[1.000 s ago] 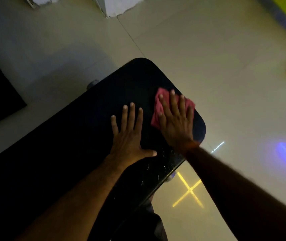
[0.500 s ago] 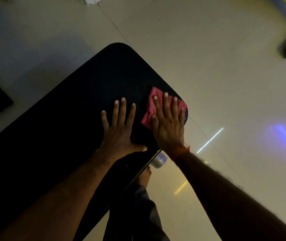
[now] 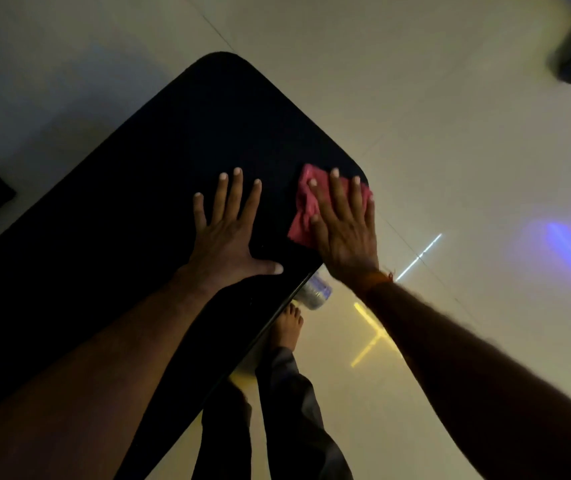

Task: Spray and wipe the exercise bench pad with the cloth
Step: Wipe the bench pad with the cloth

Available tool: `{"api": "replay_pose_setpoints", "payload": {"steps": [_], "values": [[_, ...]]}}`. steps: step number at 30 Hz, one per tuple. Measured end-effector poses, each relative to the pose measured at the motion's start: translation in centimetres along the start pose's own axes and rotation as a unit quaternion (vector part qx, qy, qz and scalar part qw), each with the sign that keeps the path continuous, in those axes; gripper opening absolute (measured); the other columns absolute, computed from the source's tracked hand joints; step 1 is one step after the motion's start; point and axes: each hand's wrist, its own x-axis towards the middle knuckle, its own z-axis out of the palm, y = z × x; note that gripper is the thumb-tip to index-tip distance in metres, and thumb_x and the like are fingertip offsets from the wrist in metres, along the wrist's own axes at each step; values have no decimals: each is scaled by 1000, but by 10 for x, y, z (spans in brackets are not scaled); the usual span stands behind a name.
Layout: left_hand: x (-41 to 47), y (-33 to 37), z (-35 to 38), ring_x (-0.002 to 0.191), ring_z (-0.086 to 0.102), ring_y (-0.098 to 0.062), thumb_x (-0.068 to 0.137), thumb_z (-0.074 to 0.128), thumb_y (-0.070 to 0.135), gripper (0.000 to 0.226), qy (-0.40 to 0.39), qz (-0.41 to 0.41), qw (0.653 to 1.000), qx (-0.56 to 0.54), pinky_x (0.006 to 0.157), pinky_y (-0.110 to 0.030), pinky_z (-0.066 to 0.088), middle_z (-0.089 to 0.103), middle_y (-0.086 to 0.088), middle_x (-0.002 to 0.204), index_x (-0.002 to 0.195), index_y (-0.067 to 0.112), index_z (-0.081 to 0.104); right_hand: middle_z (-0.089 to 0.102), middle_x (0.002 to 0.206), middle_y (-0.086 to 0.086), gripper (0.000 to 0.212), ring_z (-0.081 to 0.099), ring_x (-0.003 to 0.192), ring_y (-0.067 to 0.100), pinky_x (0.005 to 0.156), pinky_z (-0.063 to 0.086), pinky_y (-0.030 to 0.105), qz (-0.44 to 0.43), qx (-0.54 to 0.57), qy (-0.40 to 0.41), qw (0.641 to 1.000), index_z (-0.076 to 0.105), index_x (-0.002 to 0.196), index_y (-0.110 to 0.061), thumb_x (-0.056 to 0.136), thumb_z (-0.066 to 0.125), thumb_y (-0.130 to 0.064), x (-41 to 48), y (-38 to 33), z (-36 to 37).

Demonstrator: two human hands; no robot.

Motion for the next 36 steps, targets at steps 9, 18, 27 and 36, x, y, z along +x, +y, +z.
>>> {"api": "replay_pose_setpoints", "payload": {"steps": [9,18,27,36], "values": [[-57,-43,16,152,-34,-20,59,67,91,149,13,15,1000,2,121,-56,-17,-34,-2,166,162,25,-19,2,174,6,62,-5,160,36,124,6,66,-99,2,-64,993,12,166,-21,110,25,-44,-73,-50,8],[-70,-66,14,153,-33,-22,59,69,88,151,15,-2,999,-28,122,-53,-16,-33,-5,167,160,23,-22,-11,174,-2,63,-15,159,30,126,-9,62,-73,26,-75,994,1,166,-29,111,28,-44,-45,-107,17],[-76,-112,2,152,-33,-22,56,70,88,155,46,-75,995,-43,122,-53,-14,-33,-6,167,160,21,-23,-19,172,-5,62,-20,158,28,124,-14,61,-88,41,-90,991,-5,165,-32,112,24,-45,4,-141,14],[-74,-143,-5,150,-34,-21,52,56,97,154,72,-130,987,-61,121,-56,-13,-31,-7,167,161,20,-19,-17,172,-7,60,-21,158,26,123,-19,59,-129,61,-101,985,-2,165,-33,111,19,-46,44,-189,13]]}}
